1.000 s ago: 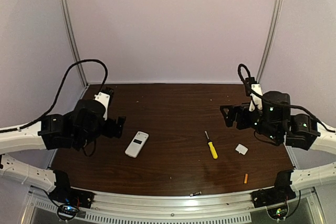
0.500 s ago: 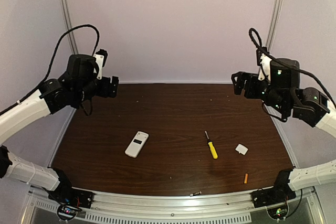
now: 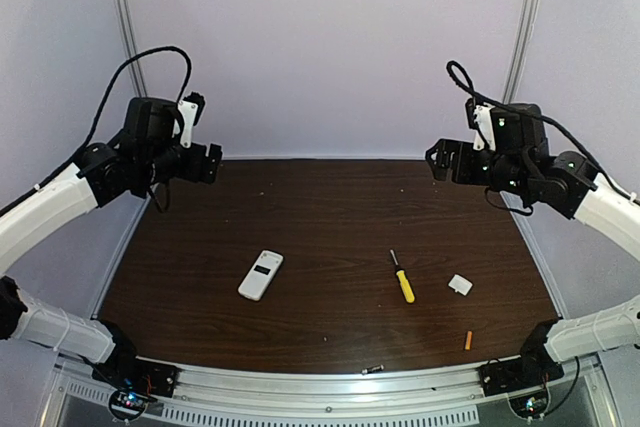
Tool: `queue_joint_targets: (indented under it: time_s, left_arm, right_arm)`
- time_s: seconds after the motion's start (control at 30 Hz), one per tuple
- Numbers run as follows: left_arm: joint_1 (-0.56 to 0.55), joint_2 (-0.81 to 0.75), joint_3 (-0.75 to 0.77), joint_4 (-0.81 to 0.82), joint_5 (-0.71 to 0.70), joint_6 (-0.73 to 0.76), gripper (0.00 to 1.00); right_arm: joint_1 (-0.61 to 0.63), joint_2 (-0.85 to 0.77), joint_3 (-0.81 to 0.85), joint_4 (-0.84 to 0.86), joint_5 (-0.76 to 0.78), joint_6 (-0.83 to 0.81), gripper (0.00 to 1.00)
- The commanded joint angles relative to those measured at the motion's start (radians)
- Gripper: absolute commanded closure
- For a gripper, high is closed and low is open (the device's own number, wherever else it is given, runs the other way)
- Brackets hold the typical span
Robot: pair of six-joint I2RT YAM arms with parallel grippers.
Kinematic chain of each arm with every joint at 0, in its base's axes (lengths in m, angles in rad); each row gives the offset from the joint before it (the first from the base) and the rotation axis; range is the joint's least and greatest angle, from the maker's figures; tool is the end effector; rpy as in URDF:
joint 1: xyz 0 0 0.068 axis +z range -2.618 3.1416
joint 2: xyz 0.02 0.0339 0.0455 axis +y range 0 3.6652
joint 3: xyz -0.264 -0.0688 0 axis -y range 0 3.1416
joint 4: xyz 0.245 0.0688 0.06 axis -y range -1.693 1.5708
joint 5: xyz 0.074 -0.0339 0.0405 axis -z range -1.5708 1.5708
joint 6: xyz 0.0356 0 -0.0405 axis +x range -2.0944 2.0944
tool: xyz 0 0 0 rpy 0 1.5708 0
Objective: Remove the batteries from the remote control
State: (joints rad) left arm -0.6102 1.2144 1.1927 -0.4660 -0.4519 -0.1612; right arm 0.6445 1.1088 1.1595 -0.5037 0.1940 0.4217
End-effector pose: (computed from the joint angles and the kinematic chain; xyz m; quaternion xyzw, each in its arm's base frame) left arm 0.2284 -0.1407 0.3659 0.0733 0.8399 -0.0111 0.5377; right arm 0.1975 0.1399 0.3745 -0.0428 0.8443 0.1975 0.4963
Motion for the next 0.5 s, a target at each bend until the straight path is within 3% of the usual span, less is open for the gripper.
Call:
queue_joint_targets:
  time_s: [0.0, 0.47]
  left_arm:
    - [0.007, 0.000, 0.028, 0.032, 0.013, 0.064, 0.03]
    - [0.028, 0.027, 0.005, 0.066, 0.017, 0.048, 0.03]
  right_arm:
    - [-0.020, 0.008, -0.008, 0.012, -0.020, -0.008, 0.00]
    - [-0.037, -0.022, -0.047, 0.022, 0.014, -0.008, 0.00]
